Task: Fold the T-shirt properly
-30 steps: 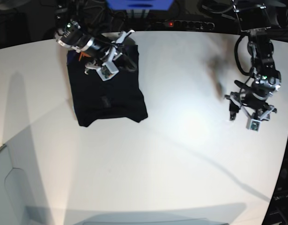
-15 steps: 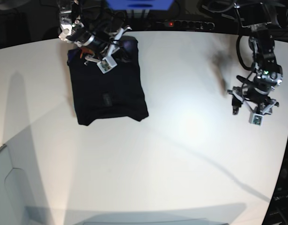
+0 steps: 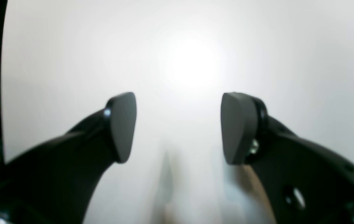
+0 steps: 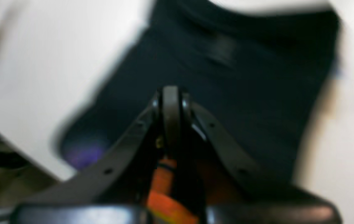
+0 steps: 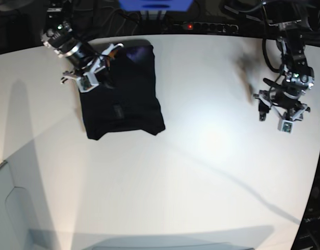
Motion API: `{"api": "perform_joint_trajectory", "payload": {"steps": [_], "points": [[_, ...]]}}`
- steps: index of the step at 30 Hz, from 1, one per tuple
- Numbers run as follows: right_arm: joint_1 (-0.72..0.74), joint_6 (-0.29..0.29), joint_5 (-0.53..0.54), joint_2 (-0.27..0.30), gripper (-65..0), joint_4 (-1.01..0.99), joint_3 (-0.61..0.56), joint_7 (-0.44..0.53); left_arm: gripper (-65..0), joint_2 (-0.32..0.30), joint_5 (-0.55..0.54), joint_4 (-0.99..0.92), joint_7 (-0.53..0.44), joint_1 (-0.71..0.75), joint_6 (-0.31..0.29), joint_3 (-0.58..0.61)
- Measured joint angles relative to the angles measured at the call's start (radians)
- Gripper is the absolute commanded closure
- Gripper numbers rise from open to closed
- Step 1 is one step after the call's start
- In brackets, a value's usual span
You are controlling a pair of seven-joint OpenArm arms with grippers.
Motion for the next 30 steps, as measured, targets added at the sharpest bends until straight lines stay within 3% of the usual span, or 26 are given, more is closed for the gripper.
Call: {"api": "perform_joint_trajectory", "payload": {"steps": [5, 21, 23, 25, 30], "points": [[0.027, 0.0, 0.005, 0.009, 0.0, 0.0, 0.129, 0.019, -41.2, 0.0, -0.002, 0.0, -0.002, 0.035, 0.0, -0.036], [0.023, 0.0, 0.006, 0.021, 0.0, -0.155, 0.136, 0.022, -40.8, 0.005, 0.0, 0.0, -0.002, 0.158, 0.0, -0.151], [0.022, 0.0, 0.002, 0.021, 0.0, -0.134, 0.136, 0.014, -36.3, 0.008, -0.003, 0.001, -0.008, 0.182, 0.0, -0.153], [0.016, 0.0, 0.002, 0.013, 0.0, -0.072, 0.15, 0.007, -27.7, 0.024, -0.007, 0.001, -0.008, 0.214, 0.0, -0.158], [-0.004, 0.0, 0.108, -0.033, 0.0, 0.037, 0.254, 0.031, -3.7, 0.134, -0.002, 0.099, 0.0, 0.323, 0.006, -0.267]]}}
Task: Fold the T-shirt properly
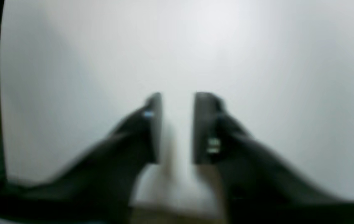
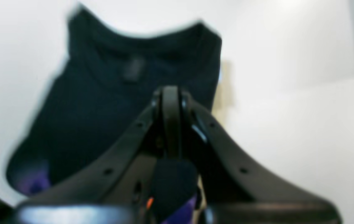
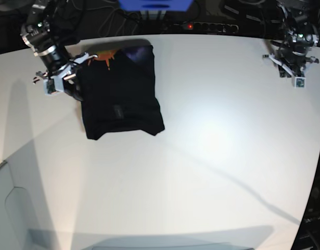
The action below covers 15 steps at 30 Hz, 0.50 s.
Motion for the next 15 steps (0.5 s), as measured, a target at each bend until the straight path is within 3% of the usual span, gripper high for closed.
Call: {"api": "perform_joint_trajectory", "payload": {"steps": [1, 9, 15], "points": [[-0.01, 0.0, -0.005, 0.0, 0.0, -0.008, 0.023, -0.011, 0.0, 0.015, 0.0, 0.026, -0.006, 0.027, -0.006, -0.014], [-0.246, 0.001, -0.007, 0.001, 0.0, -0.023, 0.087, -0.003, 0.0, 0.141, -0.002, 0.164, -0.008, 0.24, -0.006, -0.032], [-0.449, 0.001, -0.007, 0.008, 0.0, -0.024, 0.085, -0.011, 0.0, 0.225, -0.005, 0.163, -0.006, 0.386, -0.009, -0.01]]}}
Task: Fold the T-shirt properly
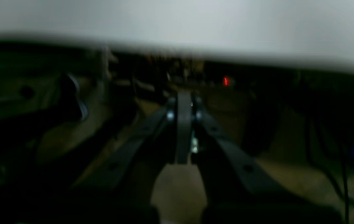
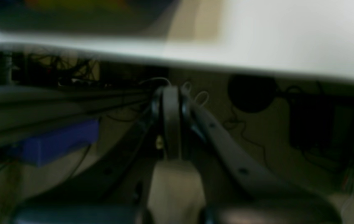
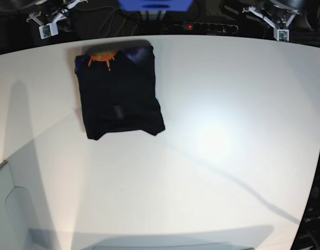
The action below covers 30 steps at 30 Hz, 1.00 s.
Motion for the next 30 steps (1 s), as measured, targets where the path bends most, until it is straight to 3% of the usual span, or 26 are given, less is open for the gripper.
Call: {"api": "perform_joint_trajectory", "payload": {"steps": [3, 8, 12, 17, 21, 25, 28, 30], "points": [[-0.052, -0.001, 0.001, 0.029, 0.0, -0.005, -0.001, 0.013, 0.0, 0.003, 0.003, -0.037, -0.027, 0.056, 0.007, 0.076], [-0.046, -0.001, -0.004, 0.06, 0.0, -0.142, -0.009, 0.004, 0.0, -0.034, 0.004, -0.285, -0.024, 0.034, -0.002, 0.235], [0.014, -0.002, 0.011, 0.073, 0.0, -0.294, -0.006, 0.029, 0.0, -0.077, -0.002, -0.502, -0.2, -0.068, 0.009, 0.299], [0.056, -0.001, -0.018, 0.101, 0.0, -0.544, -0.036, 0.027, 0.0, -0.111, 0.006, -0.742, -0.287, -0.133, 0.013, 0.335], [0.14, -0.003, -0.146, 0.095, 0.0, -0.752, -0.053, 0.21, 0.0, -0.152, 0.009, -1.017, -0.351, -0.243, 0.013, 0.356], [0.234, -0.004, -0.27, 0.072, 0.0, -1.001, -0.072, 0.38, 0.0, -0.193, 0.006, -1.222, -0.503, -0.36, 0.016, 0.358], [0.309, -0.005, -0.333, 0.084, 0.0, -1.213, -0.103, 0.502, 0.0, -0.212, 0.022, -1.385, -0.597, -0.432, 0.024, 0.395], [0.384, -0.009, -0.371, 0.102, 0.0, -1.364, -0.13, 0.57, 0.0, -0.224, 0.07, -1.51, -0.598, -0.494, 0.017, 0.454]]}}
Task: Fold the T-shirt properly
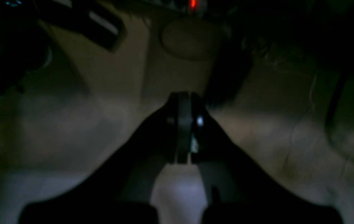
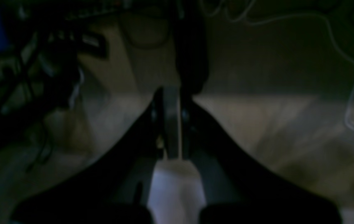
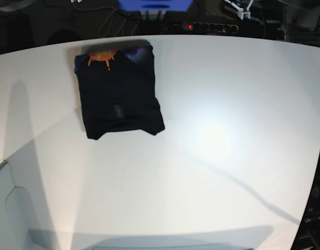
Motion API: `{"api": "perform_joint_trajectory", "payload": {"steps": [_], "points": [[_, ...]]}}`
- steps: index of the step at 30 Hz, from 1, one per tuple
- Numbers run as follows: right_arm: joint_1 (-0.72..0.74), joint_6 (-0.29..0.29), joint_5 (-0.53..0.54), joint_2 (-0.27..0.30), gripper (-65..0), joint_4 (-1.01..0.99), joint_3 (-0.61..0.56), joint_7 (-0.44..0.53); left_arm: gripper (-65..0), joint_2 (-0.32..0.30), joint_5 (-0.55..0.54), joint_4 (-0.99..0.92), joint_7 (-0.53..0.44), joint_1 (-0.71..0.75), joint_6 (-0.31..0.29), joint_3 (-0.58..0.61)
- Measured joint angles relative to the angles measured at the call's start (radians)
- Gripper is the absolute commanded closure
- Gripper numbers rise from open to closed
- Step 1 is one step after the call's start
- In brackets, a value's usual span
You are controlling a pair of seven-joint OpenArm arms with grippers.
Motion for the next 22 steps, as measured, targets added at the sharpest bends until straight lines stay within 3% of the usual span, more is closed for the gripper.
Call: {"api": "perform_joint_trajectory", "payload": {"steps": [2, 3, 7, 9, 12, 15, 22], "points": [[0.068, -0.005, -0.023, 0.011, 0.0, -0.121, -0.038, 0.109, 0.0, 0.003, 0.022, -0.107, -0.042, -0.066, 0.004, 0.056], [0.098, -0.034, -0.042, 0.012, 0.0, -0.171, -0.059, 0.146, 0.0, 0.005, 0.031, -0.142, -0.065, -0.093, 0.004, 0.081], [0.163, -0.236, -0.061, 0.003, 0.0, -0.299, -0.157, 0.238, 0.0, 0.044, 0.031, -0.2, -0.106, -0.162, 0.013, 0.184], [0.182, -0.361, -0.067, 0.0, 0.0, -0.341, -0.213, 0.231, 0.0, 0.068, 0.035, -0.21, -0.1, -0.172, 0.048, 0.224], [0.211, -0.528, -0.069, -0.037, 0.0, -0.362, -0.287, 0.226, 0.0, 0.08, 0.035, -0.216, -0.093, -0.168, 0.183, 0.251], [0.251, -0.668, -0.068, -0.074, 0.0, -0.36, -0.347, 0.234, 0.0, 0.087, 0.038, -0.218, -0.089, -0.169, 0.198, 0.257], [0.328, -0.839, -0.068, -0.121, 0.0, -0.474, -0.419, 0.232, 0.0, 0.091, 0.027, -0.216, -0.048, -0.217, 0.204, 0.245]]}}
